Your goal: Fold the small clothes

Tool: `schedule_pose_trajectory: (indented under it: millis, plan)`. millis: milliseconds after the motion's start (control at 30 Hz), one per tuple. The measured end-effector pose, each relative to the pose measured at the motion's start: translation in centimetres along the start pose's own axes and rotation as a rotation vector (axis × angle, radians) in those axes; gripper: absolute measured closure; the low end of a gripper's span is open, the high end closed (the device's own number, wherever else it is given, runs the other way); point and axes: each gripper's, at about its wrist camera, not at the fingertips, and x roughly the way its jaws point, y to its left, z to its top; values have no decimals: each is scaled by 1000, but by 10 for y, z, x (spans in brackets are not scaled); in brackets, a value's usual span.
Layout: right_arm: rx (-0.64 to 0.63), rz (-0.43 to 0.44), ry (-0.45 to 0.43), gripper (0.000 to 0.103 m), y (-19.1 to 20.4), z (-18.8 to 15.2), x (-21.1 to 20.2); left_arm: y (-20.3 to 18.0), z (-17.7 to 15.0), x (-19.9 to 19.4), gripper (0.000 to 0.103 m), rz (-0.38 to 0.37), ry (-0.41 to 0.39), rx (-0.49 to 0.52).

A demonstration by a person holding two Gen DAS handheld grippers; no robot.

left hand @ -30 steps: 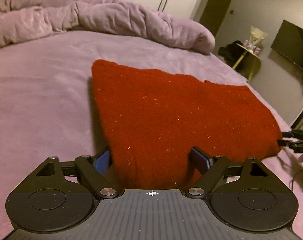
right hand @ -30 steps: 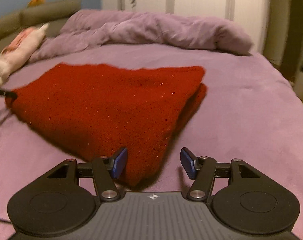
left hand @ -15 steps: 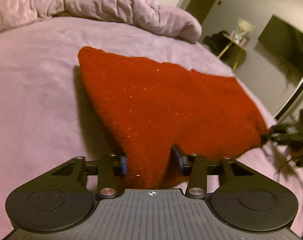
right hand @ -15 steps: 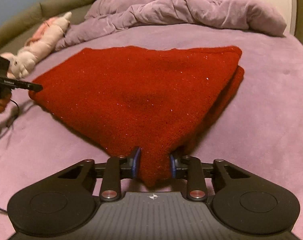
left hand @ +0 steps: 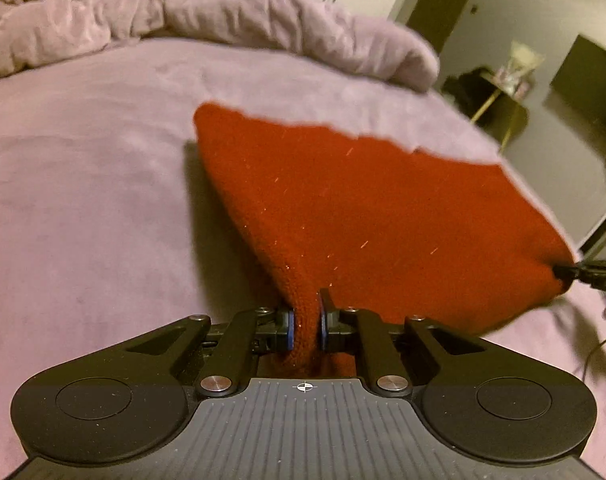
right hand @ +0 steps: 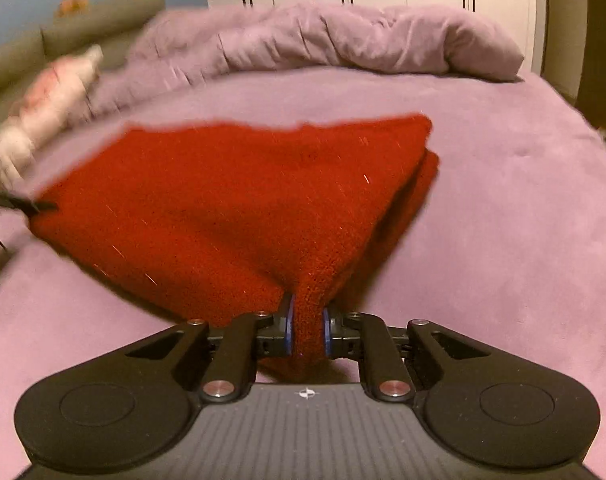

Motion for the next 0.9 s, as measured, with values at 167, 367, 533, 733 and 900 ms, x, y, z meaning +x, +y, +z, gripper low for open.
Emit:
schedule_pose_trajectory:
  millis: [167,367,533,733,900]
  plan:
    - [-113,-207,103,91,1,-12,18,-2,-6,14,69,145,76,43]
    - [-120,-415,0,64,22,6,-7,-23,6,-16,26,353,0,88]
    - [-170,-399,-127,62,68,26,7,-60,20,-14,14,401,-85,76]
    - [-213,-301,-120,61,114,27,80,-92,20,56,15,389,-31,73]
    - [-214,-396,-141,57,86,21,108,-91,13,85,2,437,-32,86]
